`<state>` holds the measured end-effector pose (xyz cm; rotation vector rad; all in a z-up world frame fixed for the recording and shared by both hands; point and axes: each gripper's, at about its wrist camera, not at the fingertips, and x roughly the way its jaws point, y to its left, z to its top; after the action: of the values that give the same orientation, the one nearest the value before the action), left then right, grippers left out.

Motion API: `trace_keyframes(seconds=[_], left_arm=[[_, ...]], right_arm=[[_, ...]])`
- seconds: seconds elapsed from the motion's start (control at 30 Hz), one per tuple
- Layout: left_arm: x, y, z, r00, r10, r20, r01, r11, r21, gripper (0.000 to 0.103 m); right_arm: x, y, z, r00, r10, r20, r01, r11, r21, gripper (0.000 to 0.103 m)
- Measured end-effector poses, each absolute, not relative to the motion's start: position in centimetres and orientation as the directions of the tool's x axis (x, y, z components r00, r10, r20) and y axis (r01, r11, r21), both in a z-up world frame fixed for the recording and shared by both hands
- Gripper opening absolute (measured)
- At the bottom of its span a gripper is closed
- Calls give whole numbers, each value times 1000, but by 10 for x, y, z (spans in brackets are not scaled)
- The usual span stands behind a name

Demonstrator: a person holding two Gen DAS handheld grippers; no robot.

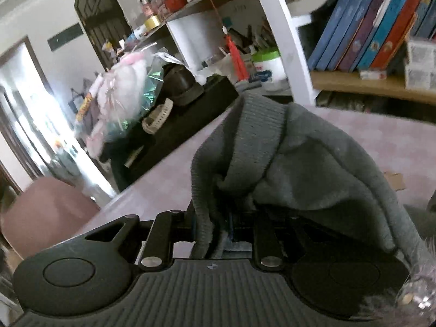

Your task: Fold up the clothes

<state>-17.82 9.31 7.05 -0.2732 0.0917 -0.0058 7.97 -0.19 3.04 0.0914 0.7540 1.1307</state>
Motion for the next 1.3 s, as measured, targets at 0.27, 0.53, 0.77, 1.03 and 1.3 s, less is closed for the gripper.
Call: trace_keyframes(seconds=[0.27,0.53,0.77,1.03,1.3], left_arm=[[-152,106,35,968,29,-250,-107,947,-303,51],[-127,85,22,942,83,-325,-153,968,-197,73],[-106,69,15,908,164,-385,-213,973,-88,73],[-62,67,10,870,272,-410,-288,957,24,73],[-38,67,7,871,289,-397,-332,942,-42,73]], right_arm=[[61,-61,60,239,874,-424,-819,416,395,59],[49,-176,40,397,815,-422,-812,526,253,62],[64,-233,15,501,754,-425,-718,636,282,43],[68,-259,12,561,703,-437,-676,694,249,42],[64,-260,11,609,661,-438,-657,730,188,45]])
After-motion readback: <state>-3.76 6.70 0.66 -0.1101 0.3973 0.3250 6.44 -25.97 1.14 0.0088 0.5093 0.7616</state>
